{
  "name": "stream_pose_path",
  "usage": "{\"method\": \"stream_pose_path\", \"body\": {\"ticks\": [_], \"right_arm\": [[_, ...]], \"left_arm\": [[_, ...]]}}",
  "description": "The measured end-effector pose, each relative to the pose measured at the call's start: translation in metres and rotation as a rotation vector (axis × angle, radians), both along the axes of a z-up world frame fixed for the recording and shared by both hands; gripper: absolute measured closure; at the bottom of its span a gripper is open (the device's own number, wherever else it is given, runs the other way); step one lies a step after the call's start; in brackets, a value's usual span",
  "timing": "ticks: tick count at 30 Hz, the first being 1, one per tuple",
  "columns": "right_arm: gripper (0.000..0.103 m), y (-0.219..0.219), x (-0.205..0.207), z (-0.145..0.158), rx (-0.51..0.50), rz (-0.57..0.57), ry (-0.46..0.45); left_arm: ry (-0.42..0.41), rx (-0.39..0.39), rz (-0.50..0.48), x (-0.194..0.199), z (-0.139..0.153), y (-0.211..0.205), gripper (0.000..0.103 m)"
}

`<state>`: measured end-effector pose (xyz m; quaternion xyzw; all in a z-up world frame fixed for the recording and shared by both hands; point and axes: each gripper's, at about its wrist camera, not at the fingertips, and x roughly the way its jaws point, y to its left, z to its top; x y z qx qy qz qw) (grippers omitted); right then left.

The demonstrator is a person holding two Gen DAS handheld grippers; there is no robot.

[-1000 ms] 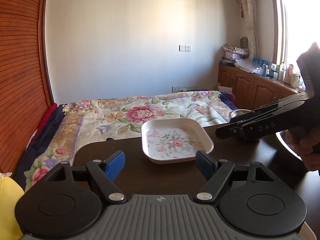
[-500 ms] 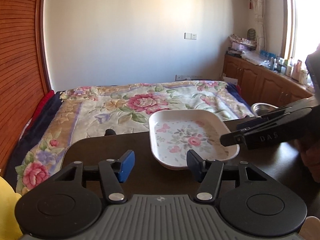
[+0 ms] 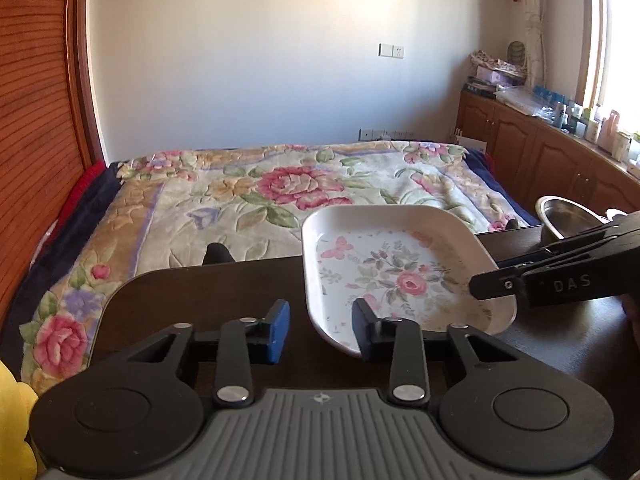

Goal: Organize plates and bowls

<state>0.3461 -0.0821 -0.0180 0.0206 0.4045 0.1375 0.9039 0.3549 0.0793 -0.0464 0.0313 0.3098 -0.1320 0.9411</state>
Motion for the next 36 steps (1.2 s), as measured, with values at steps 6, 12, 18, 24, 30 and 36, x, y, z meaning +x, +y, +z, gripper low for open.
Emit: {"method": "stream_pose_path", "body": {"ticks": [6,12,18,24,30,36], "right_arm": [[0.074,0.000,0.001,-0.002,-0.001,-0.004,-0.001],[0.076,-0.002,0.001,-0.003,-0.004,-0.008,-0.005],[0.085,-0.002,0.001,-0.003,0.001,-0.006,-0.011],[0.088,-0.004,0.002,-0.004,0.017,-0.012,-0.011],[0.090,-0.005,0.000,-0.003,0.034,0.011,0.002],[0.090,-0.008,-0.014,0.002,0.055,0.017,-0.011]], "left_arm": [[0.017,-0.022,0.013,0.005,-0.005,0.002,0.077],[0.028,-0.029,0.013,0.008,-0.007,0.003,0.079],[0.041,-0.045,0.001,0.015,-0.011,0.001,0.080],[0.040,-0.059,0.002,0.017,-0.012,0.002,0.085],[0.048,-0.036,-0.002,0.009,-0.010,0.002,0.088],[0.055,-0.036,-0.005,-0.012,-0.001,0.005,0.088]]}}
